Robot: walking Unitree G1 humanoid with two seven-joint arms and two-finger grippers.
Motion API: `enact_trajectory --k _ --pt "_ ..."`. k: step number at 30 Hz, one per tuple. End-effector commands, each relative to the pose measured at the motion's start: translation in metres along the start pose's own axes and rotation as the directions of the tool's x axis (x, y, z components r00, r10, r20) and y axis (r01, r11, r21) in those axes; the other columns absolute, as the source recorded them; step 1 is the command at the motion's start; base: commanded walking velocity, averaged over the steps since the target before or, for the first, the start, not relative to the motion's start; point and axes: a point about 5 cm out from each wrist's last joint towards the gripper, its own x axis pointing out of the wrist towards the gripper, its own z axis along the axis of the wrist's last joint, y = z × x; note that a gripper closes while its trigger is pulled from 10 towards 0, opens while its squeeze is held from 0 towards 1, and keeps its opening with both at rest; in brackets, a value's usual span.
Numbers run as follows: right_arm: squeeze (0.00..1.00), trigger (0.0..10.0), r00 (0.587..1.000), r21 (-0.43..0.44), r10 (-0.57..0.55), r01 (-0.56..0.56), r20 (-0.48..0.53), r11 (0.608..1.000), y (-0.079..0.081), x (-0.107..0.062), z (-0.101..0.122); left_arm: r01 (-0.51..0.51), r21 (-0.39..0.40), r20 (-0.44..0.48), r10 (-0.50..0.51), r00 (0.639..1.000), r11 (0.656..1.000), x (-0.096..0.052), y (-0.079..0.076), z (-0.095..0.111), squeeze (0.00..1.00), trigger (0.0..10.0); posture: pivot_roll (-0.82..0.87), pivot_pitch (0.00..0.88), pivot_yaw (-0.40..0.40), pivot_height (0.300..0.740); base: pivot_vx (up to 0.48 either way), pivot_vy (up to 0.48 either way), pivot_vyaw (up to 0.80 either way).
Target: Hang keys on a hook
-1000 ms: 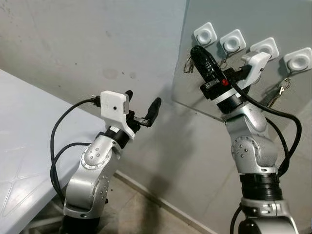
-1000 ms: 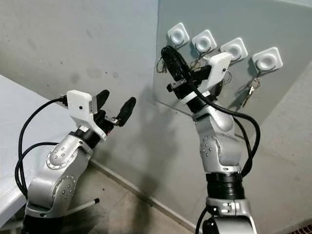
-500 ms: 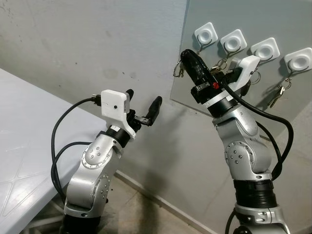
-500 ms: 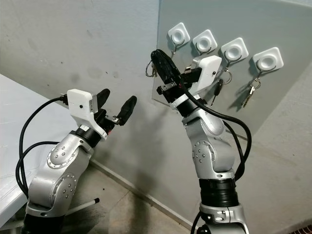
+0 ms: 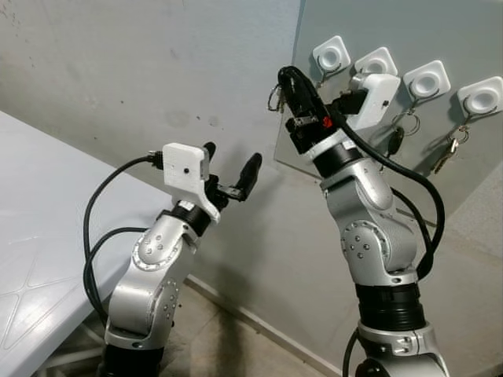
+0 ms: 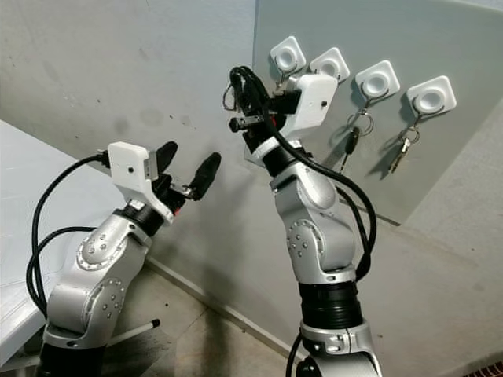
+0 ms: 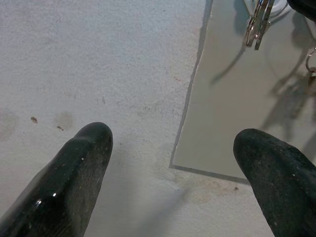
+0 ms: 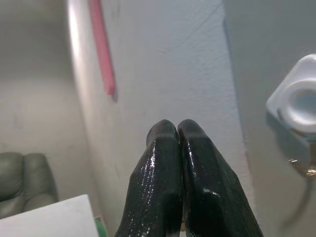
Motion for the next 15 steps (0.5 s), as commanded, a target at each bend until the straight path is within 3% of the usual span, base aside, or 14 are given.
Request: enact_trajectory --k 1,5,15 --pt "0.00 10.0 0.999 -0.018 -0.032 0.033 0.037 0.999 -0.002 0.002 0.013 -0.006 0.003 0.001 0.006 1.000 1.000 0.001 0.000 0.002 0.00 10.0 -0.05 0.000 -0.052 0.740 0.000 0.000 0.00" --pt "0.00 10.0 0.995 -0.043 -0.091 0.092 0.032 0.995 -0.010 0.002 0.015 -0.003 0.002 0.000 0.003 1.000 1.000 0.002 0.001 0.002 0.00 10.0 -0.06 0.000 -0.045 0.740 0.000 0.000 0.00" --pt "0.00 10.0 0.993 -0.045 -0.111 0.112 0.038 0.993 -0.012 0.006 0.018 0.005 -0.005 0.003 -0.005 1.000 1.000 0.004 -0.002 0.002 0.00 10.0 -0.06 0.000 -0.044 0.740 0.000 0.000 0.00"
